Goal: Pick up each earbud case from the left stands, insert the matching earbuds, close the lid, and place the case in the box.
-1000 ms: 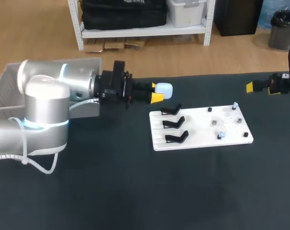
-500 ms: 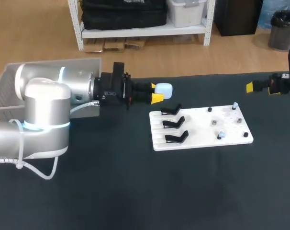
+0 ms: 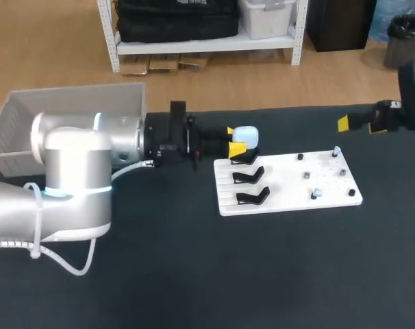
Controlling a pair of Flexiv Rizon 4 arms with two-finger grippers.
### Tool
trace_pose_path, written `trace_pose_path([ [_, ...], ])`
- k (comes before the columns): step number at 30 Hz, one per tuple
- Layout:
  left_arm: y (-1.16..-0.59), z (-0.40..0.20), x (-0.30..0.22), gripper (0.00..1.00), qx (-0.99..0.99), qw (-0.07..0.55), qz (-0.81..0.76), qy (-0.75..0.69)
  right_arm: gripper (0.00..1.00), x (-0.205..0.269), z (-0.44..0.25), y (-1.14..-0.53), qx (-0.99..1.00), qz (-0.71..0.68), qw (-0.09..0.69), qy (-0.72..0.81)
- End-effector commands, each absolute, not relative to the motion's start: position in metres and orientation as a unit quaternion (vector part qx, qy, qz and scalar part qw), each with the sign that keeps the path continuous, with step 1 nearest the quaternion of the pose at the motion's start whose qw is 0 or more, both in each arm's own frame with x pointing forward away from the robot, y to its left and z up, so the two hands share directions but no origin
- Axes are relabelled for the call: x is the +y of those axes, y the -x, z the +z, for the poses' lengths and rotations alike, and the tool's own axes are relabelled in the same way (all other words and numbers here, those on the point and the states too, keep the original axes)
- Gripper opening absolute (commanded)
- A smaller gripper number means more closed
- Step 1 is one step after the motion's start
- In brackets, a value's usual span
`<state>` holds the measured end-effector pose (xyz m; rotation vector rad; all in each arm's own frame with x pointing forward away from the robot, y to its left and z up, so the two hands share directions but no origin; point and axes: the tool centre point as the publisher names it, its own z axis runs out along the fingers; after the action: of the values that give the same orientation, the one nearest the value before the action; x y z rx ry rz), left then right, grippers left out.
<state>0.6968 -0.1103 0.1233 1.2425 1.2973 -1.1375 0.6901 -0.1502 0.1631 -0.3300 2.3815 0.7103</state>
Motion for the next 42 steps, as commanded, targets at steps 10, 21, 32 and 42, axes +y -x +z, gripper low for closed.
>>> trace_pose_path([
  [10,-0.696,0.115,-0.113,0.0,0.541,0.474,-0.475,-0.507,1.0,-0.101,0.184,-0.657,0.889,0.255,0.312,0.217],
  [21,-0.697,0.11,-0.113,0.0,0.542,0.467,-0.479,-0.508,1.0,-0.065,0.167,-0.649,0.9,0.252,0.271,0.228],
  [32,-0.697,0.11,-0.113,0.0,0.542,0.467,-0.479,-0.508,1.0,-0.024,0.155,-0.652,0.906,0.259,0.238,0.235],
  [42,-0.697,0.11,-0.113,0.0,0.542,0.467,-0.479,-0.508,1.0,0.006,0.15,-0.658,0.903,0.25,0.244,0.252],
])
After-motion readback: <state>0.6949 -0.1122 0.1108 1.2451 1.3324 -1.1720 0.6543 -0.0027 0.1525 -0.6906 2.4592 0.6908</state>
